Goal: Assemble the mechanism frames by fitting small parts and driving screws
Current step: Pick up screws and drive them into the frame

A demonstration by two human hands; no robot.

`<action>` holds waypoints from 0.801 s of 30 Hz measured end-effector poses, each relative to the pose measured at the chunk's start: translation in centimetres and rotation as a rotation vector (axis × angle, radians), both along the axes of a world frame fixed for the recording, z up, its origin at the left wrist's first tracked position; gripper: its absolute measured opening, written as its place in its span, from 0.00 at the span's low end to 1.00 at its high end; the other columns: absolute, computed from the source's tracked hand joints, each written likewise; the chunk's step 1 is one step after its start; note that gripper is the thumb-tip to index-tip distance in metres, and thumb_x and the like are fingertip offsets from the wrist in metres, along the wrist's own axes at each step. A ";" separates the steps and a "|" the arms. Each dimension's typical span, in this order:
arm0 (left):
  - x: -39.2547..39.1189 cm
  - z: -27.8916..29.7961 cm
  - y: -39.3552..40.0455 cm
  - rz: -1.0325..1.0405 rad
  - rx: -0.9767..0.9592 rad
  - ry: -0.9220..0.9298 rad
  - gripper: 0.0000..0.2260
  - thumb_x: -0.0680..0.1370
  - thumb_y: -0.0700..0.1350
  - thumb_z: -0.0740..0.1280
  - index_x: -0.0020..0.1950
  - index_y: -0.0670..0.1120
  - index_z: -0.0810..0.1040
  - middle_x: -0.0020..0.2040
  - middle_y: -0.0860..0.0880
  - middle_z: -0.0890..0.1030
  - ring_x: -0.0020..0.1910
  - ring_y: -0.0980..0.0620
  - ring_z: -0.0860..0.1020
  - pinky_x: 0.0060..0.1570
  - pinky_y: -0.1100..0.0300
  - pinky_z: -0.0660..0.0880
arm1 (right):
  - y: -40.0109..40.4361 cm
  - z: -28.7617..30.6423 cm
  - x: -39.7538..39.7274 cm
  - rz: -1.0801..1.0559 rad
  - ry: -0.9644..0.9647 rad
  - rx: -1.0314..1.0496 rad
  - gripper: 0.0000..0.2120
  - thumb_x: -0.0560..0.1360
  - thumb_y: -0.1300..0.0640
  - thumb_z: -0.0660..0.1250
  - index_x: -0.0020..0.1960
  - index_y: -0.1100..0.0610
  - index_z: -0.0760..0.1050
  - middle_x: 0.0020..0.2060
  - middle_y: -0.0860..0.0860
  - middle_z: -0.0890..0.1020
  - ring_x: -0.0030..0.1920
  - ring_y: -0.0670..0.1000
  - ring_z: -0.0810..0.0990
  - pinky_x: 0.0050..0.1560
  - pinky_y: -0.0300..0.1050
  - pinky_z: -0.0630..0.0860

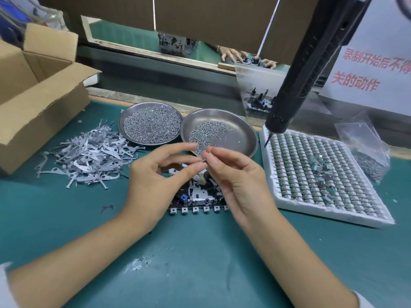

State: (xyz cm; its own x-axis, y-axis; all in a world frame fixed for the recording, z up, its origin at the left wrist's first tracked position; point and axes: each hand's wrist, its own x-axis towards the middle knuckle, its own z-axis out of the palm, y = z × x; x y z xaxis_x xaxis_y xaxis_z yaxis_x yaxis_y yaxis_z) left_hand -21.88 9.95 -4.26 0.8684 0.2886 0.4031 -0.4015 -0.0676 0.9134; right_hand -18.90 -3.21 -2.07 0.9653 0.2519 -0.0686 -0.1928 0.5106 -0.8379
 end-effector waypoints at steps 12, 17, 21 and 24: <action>-0.1 -0.1 0.1 -0.104 0.035 -0.062 0.11 0.68 0.43 0.74 0.48 0.54 0.83 0.43 0.55 0.85 0.45 0.57 0.83 0.48 0.68 0.76 | -1.2 0.8 0.8 0.209 0.112 -0.024 0.10 0.61 0.69 0.69 0.39 0.59 0.85 0.42 0.56 0.85 0.43 0.49 0.84 0.45 0.36 0.80; -0.2 -0.3 -0.1 -0.107 0.086 -0.023 0.08 0.68 0.45 0.73 0.46 0.53 0.85 0.43 0.53 0.85 0.44 0.56 0.82 0.48 0.67 0.75 | -2.0 0.9 1.2 0.324 0.098 -0.107 0.10 0.62 0.68 0.70 0.41 0.59 0.85 0.41 0.55 0.85 0.42 0.48 0.84 0.47 0.35 0.79; -0.1 -0.4 -0.2 -0.102 0.177 -0.031 0.09 0.72 0.44 0.69 0.49 0.53 0.83 0.46 0.52 0.82 0.46 0.58 0.79 0.48 0.69 0.73 | -4.7 2.7 2.1 0.334 -0.095 -0.476 0.07 0.65 0.64 0.73 0.42 0.55 0.84 0.39 0.53 0.85 0.41 0.48 0.83 0.44 0.37 0.79; 0.0 -0.4 0.0 -0.062 0.120 0.009 0.07 0.72 0.44 0.68 0.48 0.52 0.83 0.46 0.51 0.83 0.45 0.58 0.79 0.47 0.70 0.74 | -8.1 3.7 3.6 0.045 -0.270 -1.027 0.05 0.72 0.63 0.72 0.43 0.53 0.82 0.36 0.49 0.84 0.37 0.46 0.82 0.41 0.40 0.79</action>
State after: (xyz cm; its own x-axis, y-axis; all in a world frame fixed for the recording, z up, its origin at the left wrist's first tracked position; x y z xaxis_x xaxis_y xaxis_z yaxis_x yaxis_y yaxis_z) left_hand -21.89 9.95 -4.62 0.8870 0.1840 0.4236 -0.4000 -0.1522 0.9038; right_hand -15.32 -11.33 1.63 0.9716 0.2305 -0.0531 0.0631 -0.4690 -0.8810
